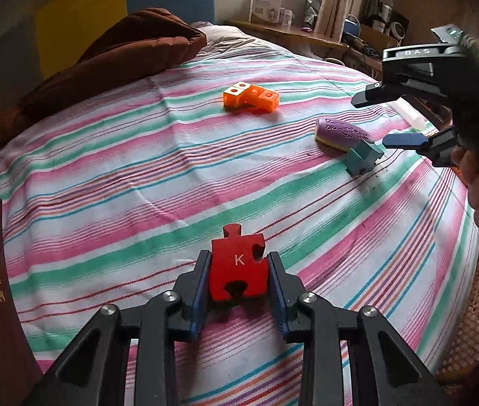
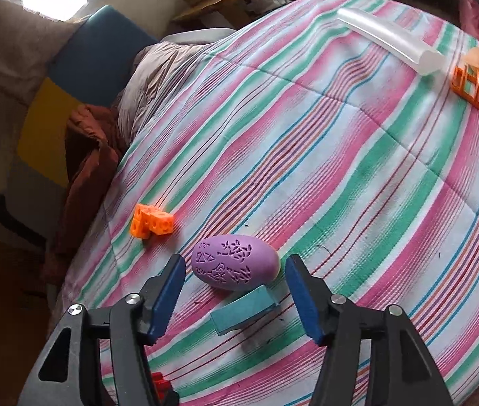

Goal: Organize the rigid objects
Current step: 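Hold the red puzzle piece up with the left tool while the right tool grasps the purple egg-shaped soap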

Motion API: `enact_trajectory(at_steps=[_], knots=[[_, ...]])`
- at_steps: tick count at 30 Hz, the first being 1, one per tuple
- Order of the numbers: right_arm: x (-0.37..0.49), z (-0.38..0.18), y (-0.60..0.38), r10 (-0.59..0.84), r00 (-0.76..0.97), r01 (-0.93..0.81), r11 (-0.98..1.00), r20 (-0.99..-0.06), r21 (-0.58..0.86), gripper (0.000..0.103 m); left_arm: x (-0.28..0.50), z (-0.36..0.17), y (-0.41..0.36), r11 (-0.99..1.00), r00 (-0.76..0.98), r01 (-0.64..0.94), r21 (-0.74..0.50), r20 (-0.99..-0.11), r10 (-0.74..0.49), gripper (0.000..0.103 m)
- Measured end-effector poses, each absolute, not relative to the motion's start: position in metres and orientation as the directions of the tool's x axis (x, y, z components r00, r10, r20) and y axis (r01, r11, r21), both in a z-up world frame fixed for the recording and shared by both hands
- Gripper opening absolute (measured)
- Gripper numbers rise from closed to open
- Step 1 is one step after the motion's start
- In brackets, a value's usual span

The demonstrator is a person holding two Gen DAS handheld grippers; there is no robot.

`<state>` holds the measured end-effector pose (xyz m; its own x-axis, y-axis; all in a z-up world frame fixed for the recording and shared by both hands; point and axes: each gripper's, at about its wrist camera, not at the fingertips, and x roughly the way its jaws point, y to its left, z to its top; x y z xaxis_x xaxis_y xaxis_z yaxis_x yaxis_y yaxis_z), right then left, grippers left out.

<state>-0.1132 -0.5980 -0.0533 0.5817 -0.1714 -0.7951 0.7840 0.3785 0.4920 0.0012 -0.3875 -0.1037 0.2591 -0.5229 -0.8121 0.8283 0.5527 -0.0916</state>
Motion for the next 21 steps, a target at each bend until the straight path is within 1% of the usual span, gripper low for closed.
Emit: enact_trajectory(at_steps=[2, 3, 4, 5, 9, 16, 19, 20, 21], knots=[[-0.106, -0.052, -0.597, -0.191, 0.57, 0.786, 0.409, -0.799, 0.464, 0.065, 0.001, -0.105, -0.386, 0.551, 0.263, 0.829, -0.091, -0.807, -0.529, 0.033], [-0.103, -0.053, -0.597, -0.192, 0.563, 0.788, 0.417, -0.804, 0.452, 0.069, -0.001, -0.105, -0.384, 0.551, 0.266, 0.83, -0.09, -0.804, -0.531, 0.033], [-0.1, -0.055, -0.597, -0.187, 0.557, 0.788, 0.425, -0.809, 0.445, 0.08, -0.002, -0.105, -0.383, 0.551, 0.267, 0.83, -0.09, -0.803, -0.533, 0.033], [-0.097, -0.056, -0.596, -0.181, 0.553, 0.788, 0.431, -0.813, 0.44, 0.083, -0.002, -0.104, -0.382, 0.552, 0.266, 0.829, -0.093, -0.802, -0.535, 0.033], [-0.083, -0.061, -0.591, -0.195, 0.499, 0.799, 0.481, -0.844, 0.361, 0.083, 0.0, -0.105, -0.38, 0.551, 0.258, 0.827, -0.108, -0.799, -0.544, 0.033], [-0.063, -0.075, -0.592, -0.209, 0.439, 0.815, 0.501, -0.874, 0.29, 0.084, 0.0, -0.104, -0.376, 0.559, 0.256, 0.82, -0.123, -0.795, -0.55, 0.033], [-0.057, -0.077, -0.59, -0.241, 0.411, 0.814, 0.531, -0.879, 0.235, 0.083, -0.001, -0.105, -0.376, 0.561, 0.26, 0.819, -0.121, -0.793, -0.55, 0.033], [-0.052, -0.077, -0.586, -0.263, 0.374, 0.81, 0.559, -0.889, 0.176, 0.076, -0.001, -0.105, -0.376, 0.562, 0.262, 0.818, -0.12, -0.793, -0.55, 0.033], [-0.049, -0.076, -0.582, -0.281, 0.357, 0.805, 0.576, -0.891, 0.141, 0.076, -0.002, -0.105, -0.376, 0.564, 0.265, 0.818, -0.117, -0.793, -0.548, 0.033]])
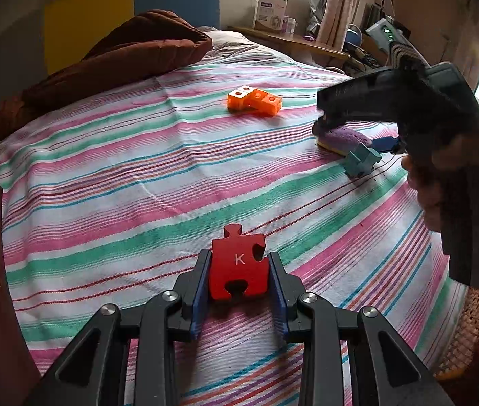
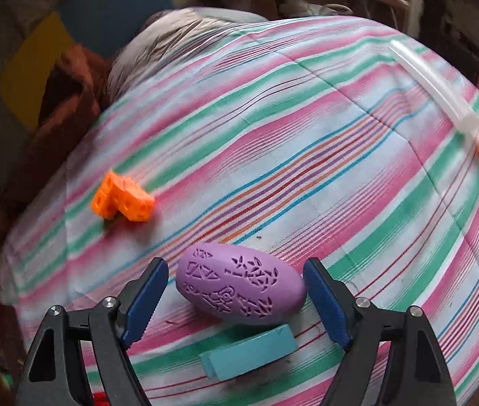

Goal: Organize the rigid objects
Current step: 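Hold the red puzzle piece up with the left tool while the right tool grasps the purple egg-shaped soap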

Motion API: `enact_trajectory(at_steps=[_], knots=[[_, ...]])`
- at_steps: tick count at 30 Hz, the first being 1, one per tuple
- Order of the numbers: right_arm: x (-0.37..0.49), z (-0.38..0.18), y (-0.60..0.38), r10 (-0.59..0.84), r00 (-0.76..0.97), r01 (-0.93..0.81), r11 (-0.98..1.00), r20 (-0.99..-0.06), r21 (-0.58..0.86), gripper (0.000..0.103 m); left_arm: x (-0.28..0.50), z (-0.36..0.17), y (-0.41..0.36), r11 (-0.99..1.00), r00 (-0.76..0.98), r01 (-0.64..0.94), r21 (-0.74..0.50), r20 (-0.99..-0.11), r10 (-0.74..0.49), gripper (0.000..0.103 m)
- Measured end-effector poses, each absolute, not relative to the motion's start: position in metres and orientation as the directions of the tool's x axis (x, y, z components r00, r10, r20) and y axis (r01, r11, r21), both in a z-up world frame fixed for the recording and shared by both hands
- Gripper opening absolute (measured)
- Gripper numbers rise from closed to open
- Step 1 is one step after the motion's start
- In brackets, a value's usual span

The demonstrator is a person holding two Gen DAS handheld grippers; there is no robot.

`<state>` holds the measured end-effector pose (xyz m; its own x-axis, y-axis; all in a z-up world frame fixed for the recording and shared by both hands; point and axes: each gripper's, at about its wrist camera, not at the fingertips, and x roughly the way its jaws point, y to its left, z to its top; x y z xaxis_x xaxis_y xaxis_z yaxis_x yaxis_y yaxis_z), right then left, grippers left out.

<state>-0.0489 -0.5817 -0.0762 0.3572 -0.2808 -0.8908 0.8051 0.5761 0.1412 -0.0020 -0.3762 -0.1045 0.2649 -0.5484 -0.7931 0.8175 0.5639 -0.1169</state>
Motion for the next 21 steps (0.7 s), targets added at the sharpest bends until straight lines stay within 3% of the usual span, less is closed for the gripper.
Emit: enact_trajectory(at_steps=[7, 11, 16, 21], knots=[[-0.03, -0.063, -0.55, -0.422, 0.354, 0.723, 0.69, -0.835, -0.042, 0.076, -0.002, -0.1, -0.376, 0.572, 0.256, 0.812, -0.117, -0.809, -0.529, 0.032], [-0.018, -0.056, -0.526, -0.314, 0.486, 0.603, 0.796, -0.815, 0.053, 0.076, -0.004, -0.083, -0.363, 0.586, 0.279, 0.803, -0.11, -0.8, -0.532, 0.032], [-0.003, -0.074, -0.509, -0.2, 0.457, 0.508, 0.858, -0.867, 0.07, 0.076, -0.008, -0.05, -0.338, 0.625, 0.353, 0.776, -0.08, -0.766, -0.537, 0.032], [0.002, -0.085, -0.511, -0.183, 0.435, 0.509, 0.858, -0.881, 0.074, 0.078, -0.009, -0.021, -0.306, 0.674, 0.431, 0.737, -0.047, -0.735, -0.523, 0.032]])
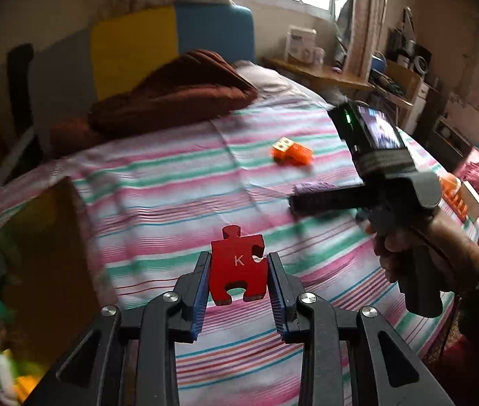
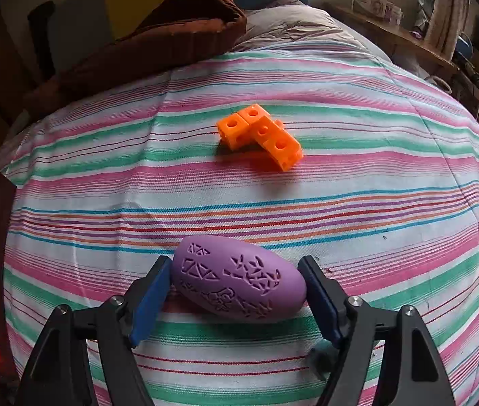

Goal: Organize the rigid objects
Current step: 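Carry the red puzzle piece into the gold tray and open the left tool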

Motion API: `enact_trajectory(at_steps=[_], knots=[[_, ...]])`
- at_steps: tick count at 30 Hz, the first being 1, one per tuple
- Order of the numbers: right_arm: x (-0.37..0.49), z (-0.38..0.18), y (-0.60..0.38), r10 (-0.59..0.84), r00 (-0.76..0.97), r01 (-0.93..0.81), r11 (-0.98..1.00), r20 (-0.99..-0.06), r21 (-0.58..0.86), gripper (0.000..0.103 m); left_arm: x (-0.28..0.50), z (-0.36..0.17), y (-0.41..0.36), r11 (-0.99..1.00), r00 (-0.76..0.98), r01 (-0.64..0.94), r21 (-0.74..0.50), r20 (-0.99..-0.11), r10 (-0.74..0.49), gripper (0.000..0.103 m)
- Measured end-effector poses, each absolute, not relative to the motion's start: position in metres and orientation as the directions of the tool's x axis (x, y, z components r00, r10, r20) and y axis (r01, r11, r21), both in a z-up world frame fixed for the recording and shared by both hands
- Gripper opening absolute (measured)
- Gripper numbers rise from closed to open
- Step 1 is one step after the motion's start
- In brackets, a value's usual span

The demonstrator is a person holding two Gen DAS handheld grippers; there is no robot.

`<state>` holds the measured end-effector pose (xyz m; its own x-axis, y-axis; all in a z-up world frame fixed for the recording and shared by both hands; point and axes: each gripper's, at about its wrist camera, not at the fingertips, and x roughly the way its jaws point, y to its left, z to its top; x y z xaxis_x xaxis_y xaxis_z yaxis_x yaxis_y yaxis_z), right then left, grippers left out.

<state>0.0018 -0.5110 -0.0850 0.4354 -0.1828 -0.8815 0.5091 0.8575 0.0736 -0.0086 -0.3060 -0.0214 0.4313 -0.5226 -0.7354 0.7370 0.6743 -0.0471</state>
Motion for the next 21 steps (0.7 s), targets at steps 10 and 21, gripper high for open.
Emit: enact_trajectory(at_steps=[10, 21], knots=[[0.006, -0.09, -0.495, -0.259, 0.415, 0.481, 0.876, -0.872, -0.031, 0.077, -0.005, 0.004, -0.252, 0.756, 0.53, 0.655, -0.007, -0.708, -0.466, 0.032], [-0.002, -0.09, -0.492, -0.284, 0.436, 0.466, 0.883, -0.854, -0.056, 0.077, 0.004, 0.004, -0.204, 0.818, 0.577, 0.575, 0.002, -0.71, -0.404, 0.032]])
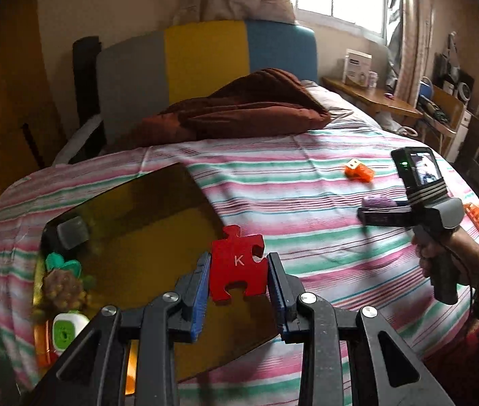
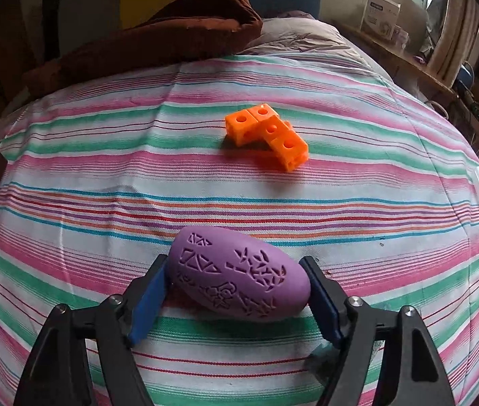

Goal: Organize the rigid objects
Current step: 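Carry the red puzzle piece into the gold tray and open the left tool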

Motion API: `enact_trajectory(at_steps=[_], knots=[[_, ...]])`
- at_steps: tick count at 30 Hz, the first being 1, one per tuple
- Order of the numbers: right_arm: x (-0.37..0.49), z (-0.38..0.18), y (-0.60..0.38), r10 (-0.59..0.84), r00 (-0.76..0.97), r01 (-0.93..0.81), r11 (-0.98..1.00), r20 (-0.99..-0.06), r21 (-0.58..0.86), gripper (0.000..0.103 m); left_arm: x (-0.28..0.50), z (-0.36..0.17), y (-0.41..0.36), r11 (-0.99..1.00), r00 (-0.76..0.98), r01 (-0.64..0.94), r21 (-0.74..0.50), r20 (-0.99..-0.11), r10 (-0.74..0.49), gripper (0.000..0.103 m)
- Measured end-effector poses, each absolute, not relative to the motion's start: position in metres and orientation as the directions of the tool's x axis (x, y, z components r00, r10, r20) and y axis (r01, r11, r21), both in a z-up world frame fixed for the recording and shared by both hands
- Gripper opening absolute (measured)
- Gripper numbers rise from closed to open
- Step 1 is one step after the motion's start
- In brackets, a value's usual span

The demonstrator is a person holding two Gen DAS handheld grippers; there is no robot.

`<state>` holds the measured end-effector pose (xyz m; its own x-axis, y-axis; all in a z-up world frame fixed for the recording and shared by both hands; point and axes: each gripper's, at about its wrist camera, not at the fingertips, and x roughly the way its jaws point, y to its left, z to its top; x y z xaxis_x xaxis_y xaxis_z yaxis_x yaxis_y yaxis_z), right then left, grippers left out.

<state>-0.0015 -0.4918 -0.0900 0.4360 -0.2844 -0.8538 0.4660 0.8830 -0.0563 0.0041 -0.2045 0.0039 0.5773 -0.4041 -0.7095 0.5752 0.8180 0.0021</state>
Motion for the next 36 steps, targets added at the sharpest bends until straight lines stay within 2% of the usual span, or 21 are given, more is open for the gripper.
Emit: enact_trajectory(at_steps=[4, 8, 14, 19, 27, 36], knots=[[-0.003, -0.089, -0.49, -0.296, 0.436, 0.466, 0.882, -0.85, -0.068, 0.077, 0.008, -0.002, -0.188, 0.832, 0.57, 0.554, -0.017, -0.721, -0.394, 0.032], [-0.004, -0.089, -0.486, -0.318, 0.43, 0.467, 0.879, -0.845, -0.093, 0.077, 0.018, -0.008, -0.155, 0.854, 0.542, 0.512, -0.088, -0.739, -0.401, 0.032], [-0.005, -0.088, -0.487, -0.314, 0.428, 0.472, 0.878, -0.848, -0.087, 0.077, 0.057, -0.021, -0.083, 0.915, 0.498, 0.331, -0.233, -0.78, -0.379, 0.032], [-0.004, -0.089, -0.486, -0.312, 0.423, 0.47, 0.878, -0.851, -0.088, 0.077, 0.091, -0.02, -0.046, 0.935, 0.503, 0.228, -0.271, -0.789, -0.352, 0.032], [-0.004, -0.088, -0.487, -0.312, 0.419, 0.472, 0.877, -0.853, -0.09, 0.077, 0.145, -0.026, -0.068, 0.929, 0.459, 0.221, -0.298, -0.808, -0.369, 0.032], [-0.003, -0.088, -0.488, -0.311, 0.416, 0.468, 0.879, -0.855, -0.093, 0.077, 0.214, -0.057, -0.103, 0.945, 0.377, 0.19, -0.265, -0.869, -0.32, 0.032]])
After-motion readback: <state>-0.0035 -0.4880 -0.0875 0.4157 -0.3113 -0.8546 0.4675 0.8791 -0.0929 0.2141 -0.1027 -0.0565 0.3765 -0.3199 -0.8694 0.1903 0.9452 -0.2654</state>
